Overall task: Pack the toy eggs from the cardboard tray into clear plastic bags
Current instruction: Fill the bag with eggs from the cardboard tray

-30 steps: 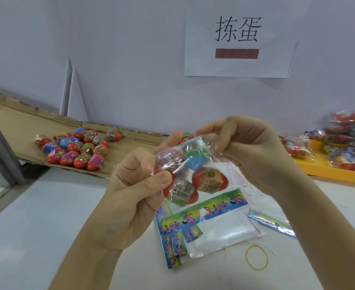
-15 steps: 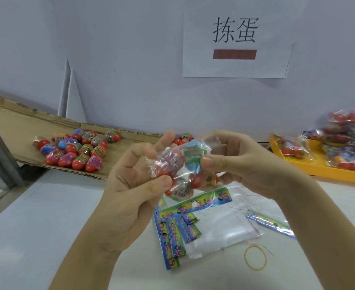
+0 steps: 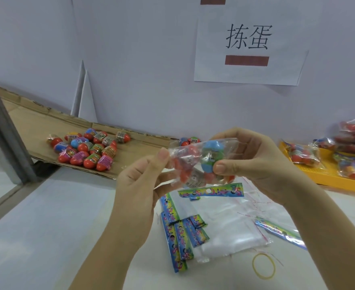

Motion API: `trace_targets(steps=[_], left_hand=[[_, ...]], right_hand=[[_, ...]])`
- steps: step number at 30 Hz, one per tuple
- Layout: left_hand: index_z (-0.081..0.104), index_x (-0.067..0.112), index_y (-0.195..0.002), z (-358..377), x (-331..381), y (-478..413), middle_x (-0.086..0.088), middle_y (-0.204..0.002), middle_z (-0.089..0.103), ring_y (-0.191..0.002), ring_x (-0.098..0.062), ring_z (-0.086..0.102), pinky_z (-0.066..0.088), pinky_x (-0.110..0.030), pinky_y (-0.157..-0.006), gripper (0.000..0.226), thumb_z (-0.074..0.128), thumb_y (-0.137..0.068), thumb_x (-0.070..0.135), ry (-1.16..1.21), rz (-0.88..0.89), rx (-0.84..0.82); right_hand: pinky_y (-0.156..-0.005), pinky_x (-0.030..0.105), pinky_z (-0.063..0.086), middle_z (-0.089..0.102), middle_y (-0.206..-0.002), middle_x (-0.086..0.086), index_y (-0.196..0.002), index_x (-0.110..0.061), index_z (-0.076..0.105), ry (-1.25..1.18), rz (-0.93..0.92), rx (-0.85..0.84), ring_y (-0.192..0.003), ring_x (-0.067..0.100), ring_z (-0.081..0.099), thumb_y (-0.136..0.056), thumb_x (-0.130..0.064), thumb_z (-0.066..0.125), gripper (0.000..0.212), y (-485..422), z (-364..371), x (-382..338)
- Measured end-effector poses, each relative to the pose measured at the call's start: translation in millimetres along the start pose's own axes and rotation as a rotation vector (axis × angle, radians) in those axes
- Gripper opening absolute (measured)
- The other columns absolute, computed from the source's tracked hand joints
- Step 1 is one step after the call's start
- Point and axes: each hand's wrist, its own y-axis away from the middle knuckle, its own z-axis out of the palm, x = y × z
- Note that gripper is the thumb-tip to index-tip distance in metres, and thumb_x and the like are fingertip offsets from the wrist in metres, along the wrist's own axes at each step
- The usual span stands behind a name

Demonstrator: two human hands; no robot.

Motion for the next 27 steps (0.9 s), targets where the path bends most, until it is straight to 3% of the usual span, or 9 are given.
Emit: trace_targets(steps=[7, 11, 12, 15, 19, 22, 25, 27], left_hand=[[0.075, 0.021, -0.060, -4.3, -3.4, -6.3, 0.004, -0.070, 0.072, -0.060, -0.009, 0.068, 0.058, -0.024, -0.060, 0.016, 0.073, -0.060, 0.037, 0.088, -0.113, -0.038], [0.071, 0.015, -0.073, -3.0, -6.3, -8.7, -0.012, -0.099, 0.071, -0.084, -0.022, 0.069, 0.060, -0.035, -0.077, 0.020, 0.073, -0.062, 0.032, 0.292, -0.140, -0.028], [0.069, 0.014, -0.076, -2.6, -7.1, -8.2, -0.012, -0.097, 0.070, -0.082, -0.021, 0.069, 0.061, -0.032, -0.072, 0.021, 0.071, -0.064, 0.031, 0.312, -0.128, -0.022], [0.061, 0.015, -0.071, 1.8, -7.8, -4.0, 0.004, -0.062, 0.063, -0.053, -0.008, 0.062, 0.052, -0.021, -0.050, 0.017, 0.062, -0.074, 0.031, 0.343, -0.111, 0.008], [0.064, 0.020, -0.059, -0.9, -3.1, -8.1, 0.005, -0.062, 0.065, -0.048, -0.008, 0.062, 0.052, -0.023, -0.045, 0.027, 0.058, -0.073, 0.043, 0.372, -0.136, 0.103], [0.069, 0.023, -0.058, -2.9, -4.0, -9.9, 0.004, -0.067, 0.066, -0.054, -0.012, 0.065, 0.056, -0.030, -0.050, 0.033, 0.066, -0.061, 0.056, 0.198, -0.093, 0.131], [0.072, 0.018, -0.073, -1.3, -8.1, -5.1, -0.009, -0.081, 0.070, -0.072, -0.026, 0.065, 0.056, -0.053, -0.078, 0.053, 0.073, -0.049, 0.065, 0.043, -0.123, 0.105], [0.071, 0.021, -0.063, -3.1, -7.7, -5.8, -0.003, -0.073, 0.070, -0.057, -0.016, 0.063, 0.060, -0.043, -0.066, 0.037, 0.078, -0.050, 0.055, 0.052, -0.131, 0.135]], right_hand=[[-0.048, 0.027, 0.053, 0.070, -0.074, 0.013, -0.078, -0.023, 0.072, 0.063, 0.002, -0.002, -0.060, 0.027, 0.065, -0.045, -0.014, 0.082, 0.036, 0.4, 6.4, 0.0], [-0.048, 0.028, 0.053, 0.070, -0.072, 0.010, -0.078, -0.022, 0.072, 0.036, 0.007, -0.004, -0.058, 0.024, 0.064, -0.047, -0.013, 0.082, 0.034, 0.0, 7.5, 2.0], [-0.049, 0.028, 0.054, 0.070, -0.072, 0.008, -0.077, -0.024, 0.072, 0.033, 0.013, -0.012, -0.059, 0.023, 0.065, -0.046, -0.015, 0.083, 0.034, -0.1, 8.0, 2.2], [-0.056, 0.029, 0.058, 0.072, -0.077, 0.008, -0.082, -0.026, 0.074, 0.032, 0.036, -0.014, -0.065, 0.021, 0.068, -0.050, -0.017, 0.088, 0.036, -1.0, 10.5, 4.9], [-0.060, 0.029, 0.055, 0.073, -0.083, 0.010, -0.094, -0.008, 0.068, 0.006, 0.073, 0.054, -0.070, 0.021, 0.069, -0.050, -0.030, 0.083, 0.052, -2.7, 12.9, 8.9], [-0.062, 0.030, 0.054, 0.073, -0.085, 0.012, -0.101, -0.001, 0.063, 0.041, 0.081, 0.086, -0.072, 0.024, 0.068, -0.047, -0.025, 0.089, 0.065, -2.7, 12.6, 9.7], [-0.060, 0.029, 0.055, 0.070, -0.082, 0.015, -0.101, -0.003, 0.064, 0.017, 0.101, 0.064, -0.067, 0.021, 0.068, -0.053, -0.026, 0.081, 0.056, -2.3, 16.8, 11.3], [-0.059, 0.029, 0.056, 0.069, -0.084, 0.023, -0.099, -0.010, 0.067, 0.055, 0.096, 0.050, -0.067, 0.019, 0.067, -0.056, -0.024, 0.079, 0.047, -2.2, 18.8, 12.0]])
